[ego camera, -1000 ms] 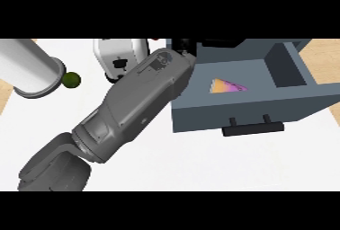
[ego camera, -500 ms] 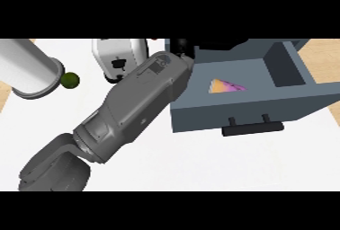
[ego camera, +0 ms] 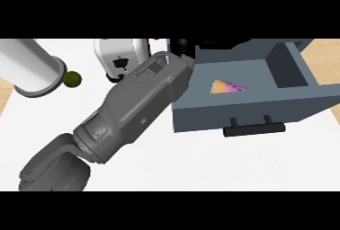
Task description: Pick up the can, place it into the drawer and close the drawer
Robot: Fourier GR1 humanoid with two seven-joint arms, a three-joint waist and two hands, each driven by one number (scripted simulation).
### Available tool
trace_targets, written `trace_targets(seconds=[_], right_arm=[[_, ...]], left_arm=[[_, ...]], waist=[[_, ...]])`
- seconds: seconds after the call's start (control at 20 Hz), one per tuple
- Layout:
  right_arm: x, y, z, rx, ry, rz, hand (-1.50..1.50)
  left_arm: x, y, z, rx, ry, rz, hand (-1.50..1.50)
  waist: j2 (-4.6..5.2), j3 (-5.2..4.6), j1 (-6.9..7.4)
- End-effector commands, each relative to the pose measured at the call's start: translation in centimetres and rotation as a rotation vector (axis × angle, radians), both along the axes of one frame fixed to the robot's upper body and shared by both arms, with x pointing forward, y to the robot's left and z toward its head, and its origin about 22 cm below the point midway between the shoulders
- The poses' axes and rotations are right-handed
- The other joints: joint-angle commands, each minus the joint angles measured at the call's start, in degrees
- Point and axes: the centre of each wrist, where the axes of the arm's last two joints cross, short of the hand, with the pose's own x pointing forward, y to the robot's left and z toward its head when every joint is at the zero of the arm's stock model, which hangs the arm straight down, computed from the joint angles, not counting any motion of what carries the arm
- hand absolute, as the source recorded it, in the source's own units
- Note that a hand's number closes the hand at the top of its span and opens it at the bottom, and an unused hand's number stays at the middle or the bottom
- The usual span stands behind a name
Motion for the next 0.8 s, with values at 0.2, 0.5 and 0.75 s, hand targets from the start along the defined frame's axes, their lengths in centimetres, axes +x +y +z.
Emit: trace_targets(seconds=[0.2, 0.5, 0.75], right_arm=[[1.8, 2.7, 2.5, -0.261, -0.098, 0.019, -1.50], [3.5, 6.4, 2.4, -0.365, -0.103, -0.017, -1.50], [7.8, 9.0, 1.3, -0.490, -0.111, -0.027, -1.50]], left_arm=[[-0.2, -1.2, 2.5, -0.015, -0.070, -0.018, -1.50], [-0.1, -1.3, 3.1, -0.042, -0.054, -0.007, -1.50], [-0.8, -1.4, 2.3, -0.053, -0.030, 0.000, -1.50]], waist=[[0.00, -0.04, 1.91], [-0.43, -0.09, 3.48], [-0.66, -0.10, 4.70]])
